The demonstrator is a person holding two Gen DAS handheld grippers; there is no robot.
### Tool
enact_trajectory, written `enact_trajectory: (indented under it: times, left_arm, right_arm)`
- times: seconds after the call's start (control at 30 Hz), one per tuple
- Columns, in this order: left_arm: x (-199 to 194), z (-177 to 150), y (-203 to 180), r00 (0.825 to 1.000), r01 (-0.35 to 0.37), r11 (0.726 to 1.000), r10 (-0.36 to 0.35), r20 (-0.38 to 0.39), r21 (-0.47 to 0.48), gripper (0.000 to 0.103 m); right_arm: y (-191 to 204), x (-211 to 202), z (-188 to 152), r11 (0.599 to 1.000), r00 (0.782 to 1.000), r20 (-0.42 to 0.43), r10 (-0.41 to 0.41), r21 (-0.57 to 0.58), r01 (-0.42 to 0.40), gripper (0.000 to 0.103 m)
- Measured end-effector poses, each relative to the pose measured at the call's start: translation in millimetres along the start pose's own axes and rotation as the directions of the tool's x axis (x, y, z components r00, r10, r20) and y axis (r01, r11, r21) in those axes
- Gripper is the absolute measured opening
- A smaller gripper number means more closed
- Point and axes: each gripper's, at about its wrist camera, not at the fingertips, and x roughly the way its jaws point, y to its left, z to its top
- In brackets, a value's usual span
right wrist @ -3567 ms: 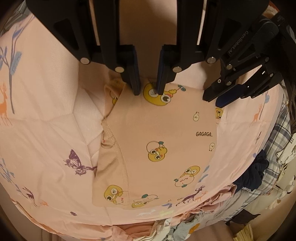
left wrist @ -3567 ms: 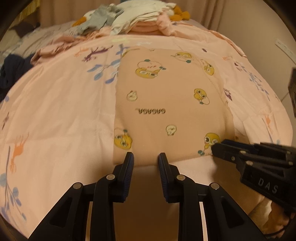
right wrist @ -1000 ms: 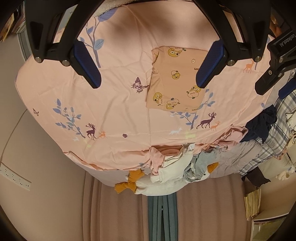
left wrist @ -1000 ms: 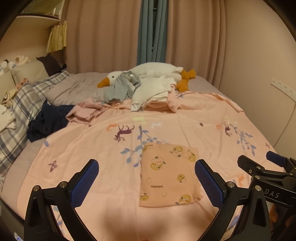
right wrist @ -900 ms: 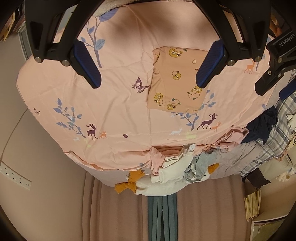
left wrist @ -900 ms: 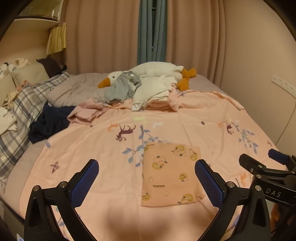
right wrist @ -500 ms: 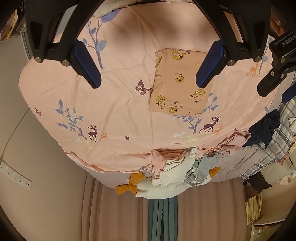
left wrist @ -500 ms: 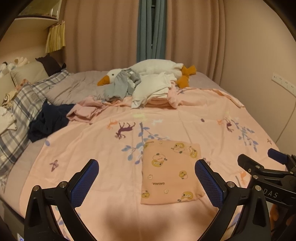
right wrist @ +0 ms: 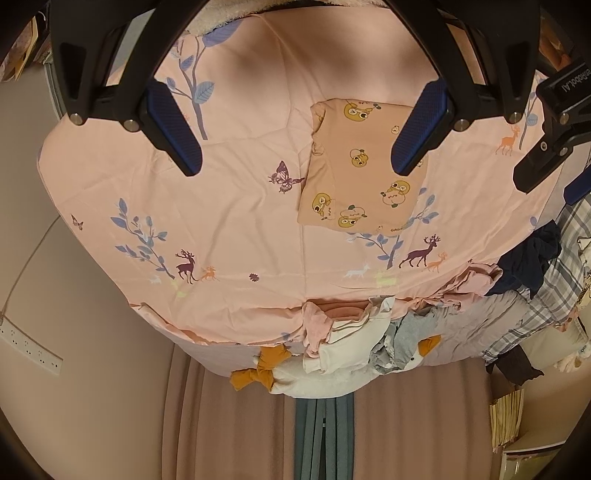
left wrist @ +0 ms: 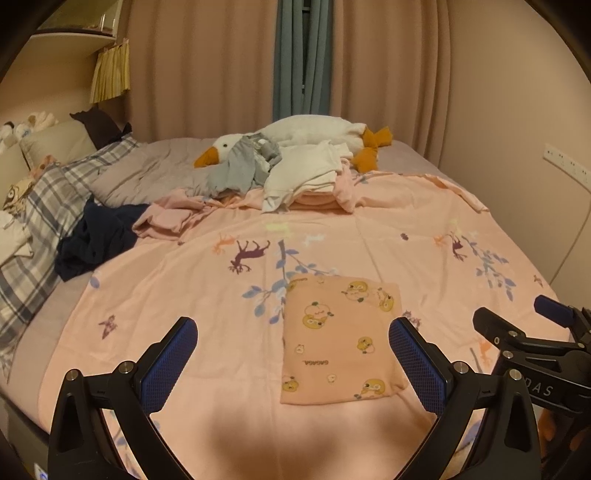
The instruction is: Fold small clothes
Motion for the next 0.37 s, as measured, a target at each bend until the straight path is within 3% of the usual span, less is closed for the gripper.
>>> enact_trajectory:
  times: [0.37]
  left_arm:
    - [-0.2,-1.7,-0.9,1.0,-0.002,1.0,0.002,-0.007,0.002,0.103]
  right_arm:
    - [0.5,2.3,-0.1,1.0,1.0,-0.001,0.002,-0.017,-0.002,0.103]
